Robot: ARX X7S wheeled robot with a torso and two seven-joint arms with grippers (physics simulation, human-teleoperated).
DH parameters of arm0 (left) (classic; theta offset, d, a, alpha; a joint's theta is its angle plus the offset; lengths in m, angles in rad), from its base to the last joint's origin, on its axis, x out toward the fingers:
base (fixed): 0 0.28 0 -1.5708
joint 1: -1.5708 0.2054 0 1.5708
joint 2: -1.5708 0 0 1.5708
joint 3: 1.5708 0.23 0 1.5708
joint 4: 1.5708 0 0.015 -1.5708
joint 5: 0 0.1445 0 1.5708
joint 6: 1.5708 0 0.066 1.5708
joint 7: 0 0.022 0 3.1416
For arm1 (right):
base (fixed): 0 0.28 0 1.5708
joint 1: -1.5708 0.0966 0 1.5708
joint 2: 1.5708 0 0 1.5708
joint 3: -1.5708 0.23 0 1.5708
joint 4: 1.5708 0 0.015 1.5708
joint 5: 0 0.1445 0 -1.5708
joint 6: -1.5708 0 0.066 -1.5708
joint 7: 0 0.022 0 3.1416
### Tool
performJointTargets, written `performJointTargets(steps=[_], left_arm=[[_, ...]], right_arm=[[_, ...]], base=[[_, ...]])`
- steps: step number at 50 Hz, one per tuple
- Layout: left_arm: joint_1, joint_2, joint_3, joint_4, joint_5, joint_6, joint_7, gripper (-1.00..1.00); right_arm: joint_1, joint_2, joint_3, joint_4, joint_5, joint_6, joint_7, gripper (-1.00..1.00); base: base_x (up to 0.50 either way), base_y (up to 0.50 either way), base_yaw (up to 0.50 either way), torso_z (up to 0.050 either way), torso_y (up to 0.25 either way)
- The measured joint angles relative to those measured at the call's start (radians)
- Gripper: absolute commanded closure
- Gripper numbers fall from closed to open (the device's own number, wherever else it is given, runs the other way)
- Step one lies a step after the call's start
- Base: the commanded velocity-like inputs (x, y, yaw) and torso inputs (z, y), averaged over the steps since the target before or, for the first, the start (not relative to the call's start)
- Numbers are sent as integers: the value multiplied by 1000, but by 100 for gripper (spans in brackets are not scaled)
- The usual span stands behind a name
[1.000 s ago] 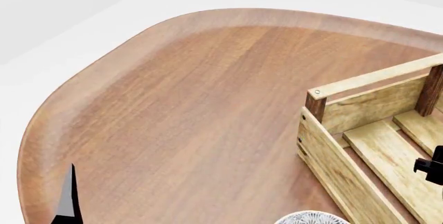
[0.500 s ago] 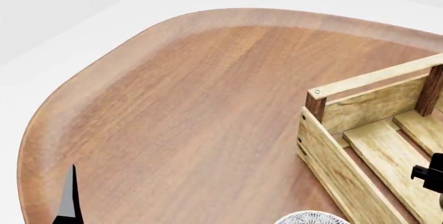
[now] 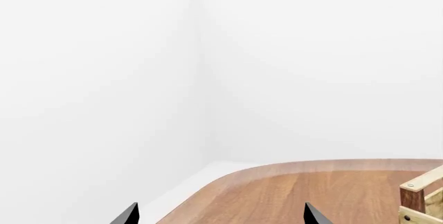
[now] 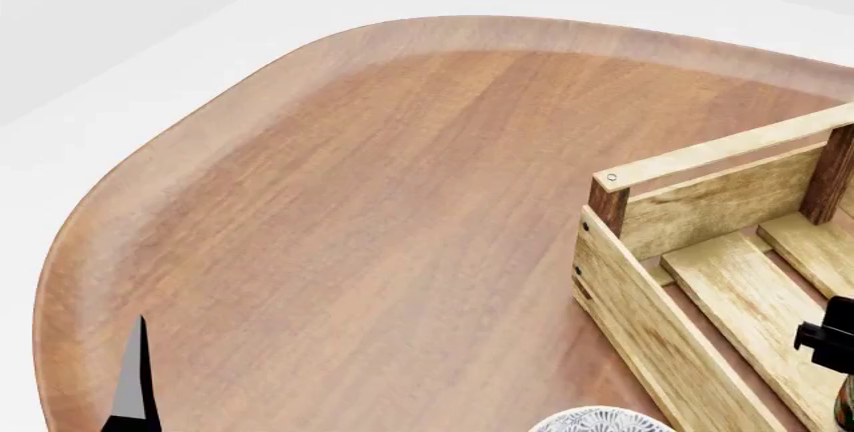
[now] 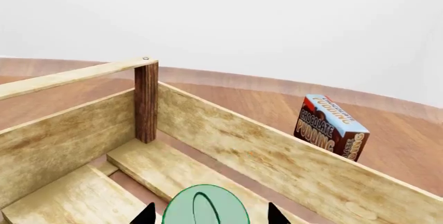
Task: Pick up the salad dressing and put it in the tray.
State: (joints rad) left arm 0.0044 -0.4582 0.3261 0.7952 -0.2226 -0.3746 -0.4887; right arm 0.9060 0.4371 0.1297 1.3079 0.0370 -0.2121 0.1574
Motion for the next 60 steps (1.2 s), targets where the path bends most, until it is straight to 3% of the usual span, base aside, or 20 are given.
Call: performJointTargets(steps=[47,60], left_arm=[[10,-13,-14,3,-21,17,-10,-100],[15,-19,-28,16,-32,18,-17,-100]], right_arm=[[4,13,0,-11,-11,-5,-26,-100],[-190,11,16,-490,6,271,-42,-100]], base=[[0,0,0,0,0],[0,0,0,0,0]])
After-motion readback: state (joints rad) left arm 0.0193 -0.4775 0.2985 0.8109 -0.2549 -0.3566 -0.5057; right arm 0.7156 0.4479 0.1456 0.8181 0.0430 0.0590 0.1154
